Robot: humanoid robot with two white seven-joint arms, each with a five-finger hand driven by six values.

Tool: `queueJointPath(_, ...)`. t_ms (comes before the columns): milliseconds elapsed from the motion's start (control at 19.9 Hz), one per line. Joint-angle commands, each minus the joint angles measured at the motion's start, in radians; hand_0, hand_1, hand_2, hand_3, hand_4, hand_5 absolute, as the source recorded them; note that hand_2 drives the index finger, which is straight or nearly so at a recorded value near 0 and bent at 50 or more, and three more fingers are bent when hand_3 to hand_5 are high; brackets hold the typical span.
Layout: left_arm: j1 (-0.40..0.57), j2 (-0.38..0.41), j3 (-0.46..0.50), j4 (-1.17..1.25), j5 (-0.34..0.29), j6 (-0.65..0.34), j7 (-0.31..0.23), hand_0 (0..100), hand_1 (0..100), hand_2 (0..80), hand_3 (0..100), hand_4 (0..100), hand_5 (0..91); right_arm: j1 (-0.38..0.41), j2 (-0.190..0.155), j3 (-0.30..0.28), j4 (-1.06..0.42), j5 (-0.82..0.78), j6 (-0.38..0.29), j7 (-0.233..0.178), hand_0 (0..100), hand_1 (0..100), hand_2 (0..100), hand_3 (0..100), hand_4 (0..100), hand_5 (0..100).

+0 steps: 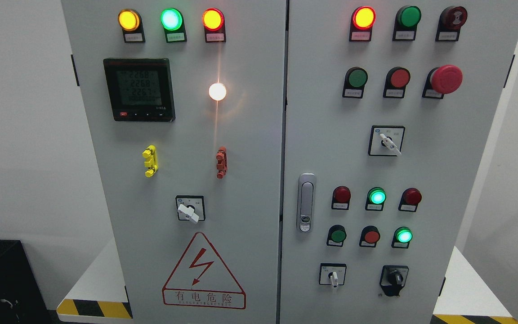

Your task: Flip black knob to close circuit

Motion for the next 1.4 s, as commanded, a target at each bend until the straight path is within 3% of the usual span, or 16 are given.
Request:
queueJointPath(0, 0.021, 0.000, 0.000, -0.029, 0.000, 0.000, 0.000, 12, 56, 0.0, 0, 0, 0.0, 0.006, 0.003, -0.030, -0.170, 0.089, -0.003, -0.001, 0, 5, 0, 6, 0, 0)
queueJointPath(100, 0.023, 0.000, 0.000, -0.029, 0.000, 0.000, 0.000, 12, 56, 0.0, 0, 0, 0.0, 0.016, 0.003, -0.043, -0.222, 0.115, -0.010, -0.001, 0, 4, 0, 8, 1, 0)
queueJointPath(201, 0.023, 0.000, 0.000, -0.029, 0.000, 0.000, 0.000, 12, 56, 0.0, 0, 0, 0.0, 0.034, 0.001, -0.051, -0.294, 0.150, -0.011, -0.001, 0, 5, 3, 16, 11, 2)
queueJointPath(301, 0.023, 0.000, 0.000, -0.029, 0.000, 0.000, 0.000, 12, 56, 0.0, 0, 0, 0.0, 0.058, 0.000, -0.063, -0.376, 0.203, -0.012, -0.003, 0, 5, 11, 28, 27, 14)
queueJointPath(401, 0.021, 0.000, 0.000, -0.029, 0.000, 0.000, 0.000, 12, 56, 0.0, 0, 0, 0.0, 0.075, 0.000, -0.071, -0.451, 0.262, -0.014, -0.006, 0, 5, 18, 36, 35, 23)
queueJointPath(652, 0.021, 0.000, 0.000, -0.029, 0.000, 0.000, 0.000, 12, 56, 0.0, 0, 0, 0.0, 0.091, -0.002, -0.073, -0.578, 0.398, -0.066, -0.070, 0, 5, 28, 50, 48, 36)
queueJointPath(853, 0.023, 0.000, 0.000, -0.029, 0.000, 0.000, 0.000, 12, 56, 0.0, 0, 0, 0.0, 0.112, -0.004, -0.071, -0.696, 0.483, -0.069, -0.102, 0, 4, 35, 58, 56, 45)
queueJointPath(1355, 0.023, 0.000, 0.000, -0.029, 0.000, 0.000, 0.000, 12, 56, 0.0, 0, 0, 0.0, 0.120, -0.002, -0.063, -0.934, 0.705, -0.063, -0.237, 0, 4, 50, 77, 71, 69)
